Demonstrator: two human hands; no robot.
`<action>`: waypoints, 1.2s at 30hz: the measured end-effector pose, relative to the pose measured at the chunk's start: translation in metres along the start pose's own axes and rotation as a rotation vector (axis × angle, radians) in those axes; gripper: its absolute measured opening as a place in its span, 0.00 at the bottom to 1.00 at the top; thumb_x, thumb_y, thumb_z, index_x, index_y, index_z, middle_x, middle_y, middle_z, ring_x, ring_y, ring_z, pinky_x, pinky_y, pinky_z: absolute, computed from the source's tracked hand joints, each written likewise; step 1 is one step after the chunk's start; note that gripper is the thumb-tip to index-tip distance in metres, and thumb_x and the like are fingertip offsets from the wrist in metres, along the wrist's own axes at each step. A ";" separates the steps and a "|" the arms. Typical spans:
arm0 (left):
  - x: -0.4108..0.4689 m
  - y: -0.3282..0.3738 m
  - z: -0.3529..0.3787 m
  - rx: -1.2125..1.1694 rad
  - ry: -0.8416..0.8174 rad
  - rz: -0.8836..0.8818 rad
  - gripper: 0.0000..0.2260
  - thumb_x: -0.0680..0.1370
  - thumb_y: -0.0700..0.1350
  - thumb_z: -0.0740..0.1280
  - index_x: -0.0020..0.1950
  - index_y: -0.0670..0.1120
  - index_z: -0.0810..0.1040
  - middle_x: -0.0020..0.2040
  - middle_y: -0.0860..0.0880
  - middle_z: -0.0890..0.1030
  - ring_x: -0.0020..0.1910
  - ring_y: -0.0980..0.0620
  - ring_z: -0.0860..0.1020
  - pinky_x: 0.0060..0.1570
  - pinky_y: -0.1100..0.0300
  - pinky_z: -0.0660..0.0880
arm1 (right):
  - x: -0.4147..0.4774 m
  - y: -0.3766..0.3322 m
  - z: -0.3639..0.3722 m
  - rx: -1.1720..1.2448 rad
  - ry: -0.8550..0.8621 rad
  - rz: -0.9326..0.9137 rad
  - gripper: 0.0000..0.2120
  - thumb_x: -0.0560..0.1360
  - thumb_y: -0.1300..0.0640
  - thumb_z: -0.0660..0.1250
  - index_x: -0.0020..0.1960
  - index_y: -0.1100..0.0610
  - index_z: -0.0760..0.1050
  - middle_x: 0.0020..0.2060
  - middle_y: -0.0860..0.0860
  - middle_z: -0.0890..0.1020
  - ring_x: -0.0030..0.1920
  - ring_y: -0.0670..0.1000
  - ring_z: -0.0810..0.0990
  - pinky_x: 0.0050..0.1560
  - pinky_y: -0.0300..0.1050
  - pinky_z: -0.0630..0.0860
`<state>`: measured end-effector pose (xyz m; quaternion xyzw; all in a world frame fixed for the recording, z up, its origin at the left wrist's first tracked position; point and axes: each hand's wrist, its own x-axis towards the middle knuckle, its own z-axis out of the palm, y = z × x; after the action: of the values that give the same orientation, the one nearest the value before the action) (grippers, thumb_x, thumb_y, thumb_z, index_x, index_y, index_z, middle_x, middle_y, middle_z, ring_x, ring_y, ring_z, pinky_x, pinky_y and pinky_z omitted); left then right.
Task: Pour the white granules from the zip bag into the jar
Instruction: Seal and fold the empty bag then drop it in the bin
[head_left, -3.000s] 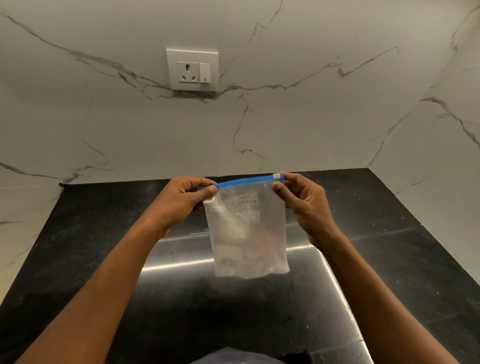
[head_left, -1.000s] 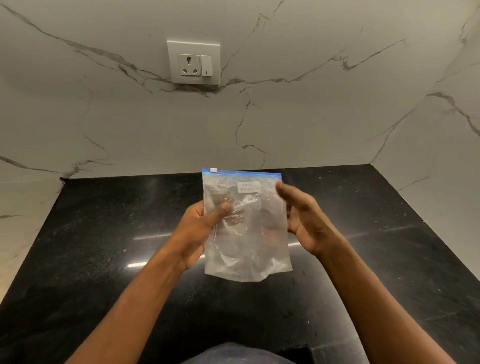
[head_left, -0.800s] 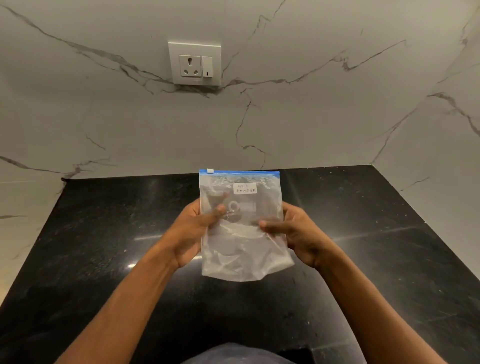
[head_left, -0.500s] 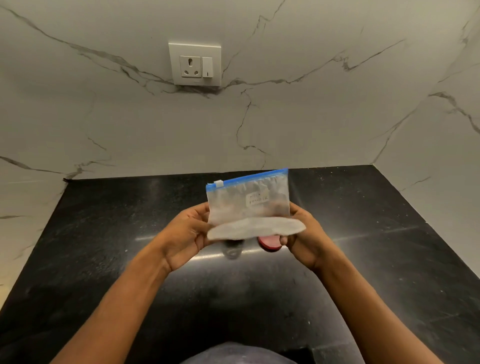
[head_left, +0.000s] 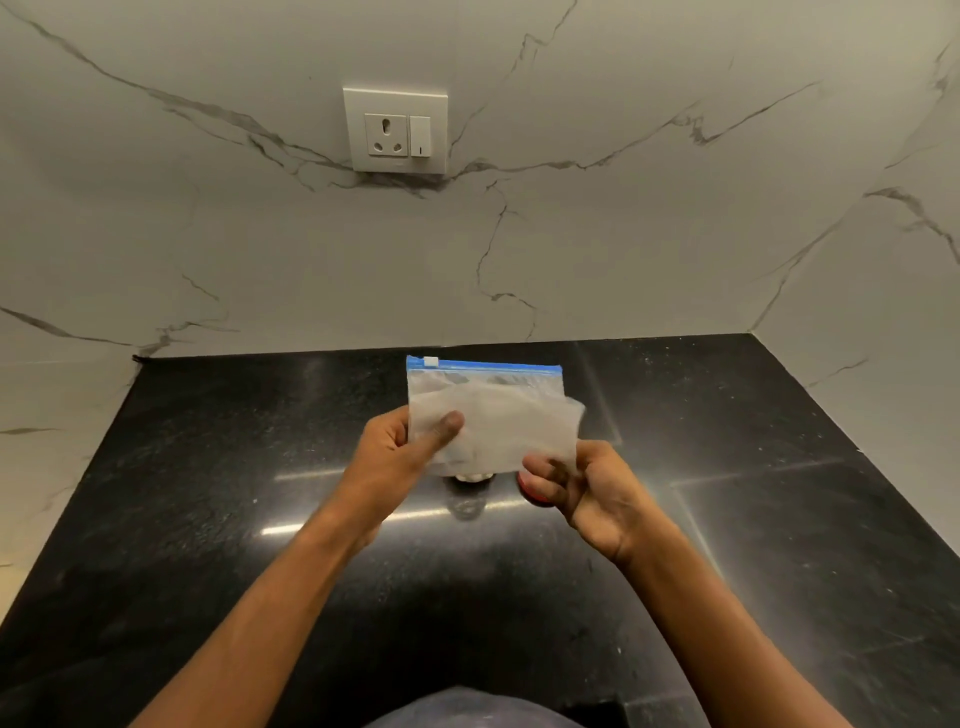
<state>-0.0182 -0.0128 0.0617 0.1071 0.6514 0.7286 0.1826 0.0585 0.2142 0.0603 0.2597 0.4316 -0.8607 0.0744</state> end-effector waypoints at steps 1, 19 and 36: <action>0.001 -0.001 0.000 -0.022 0.035 0.006 0.17 0.76 0.54 0.73 0.63 0.51 0.83 0.57 0.51 0.89 0.57 0.50 0.87 0.49 0.59 0.85 | -0.002 -0.001 -0.001 0.008 -0.046 -0.035 0.21 0.84 0.54 0.60 0.73 0.63 0.73 0.45 0.60 0.87 0.37 0.52 0.86 0.35 0.45 0.84; -0.017 -0.013 0.036 -0.181 0.119 -0.162 0.16 0.76 0.44 0.78 0.63 0.50 0.82 0.54 0.50 0.89 0.52 0.47 0.89 0.42 0.50 0.86 | 0.018 0.036 0.034 -0.460 0.133 -0.718 0.15 0.81 0.58 0.70 0.67 0.54 0.76 0.55 0.56 0.85 0.53 0.56 0.87 0.51 0.65 0.85; -0.019 -0.007 0.054 -0.102 0.150 -0.110 0.11 0.88 0.51 0.60 0.62 0.54 0.82 0.52 0.52 0.89 0.54 0.52 0.88 0.48 0.57 0.85 | 0.031 0.054 0.023 -1.708 0.159 -1.452 0.37 0.77 0.56 0.76 0.79 0.63 0.63 0.79 0.61 0.65 0.80 0.60 0.64 0.79 0.62 0.63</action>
<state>0.0215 0.0292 0.0630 0.0069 0.6301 0.7558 0.1783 0.0421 0.1656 0.0175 -0.1353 0.9324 -0.1032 -0.3188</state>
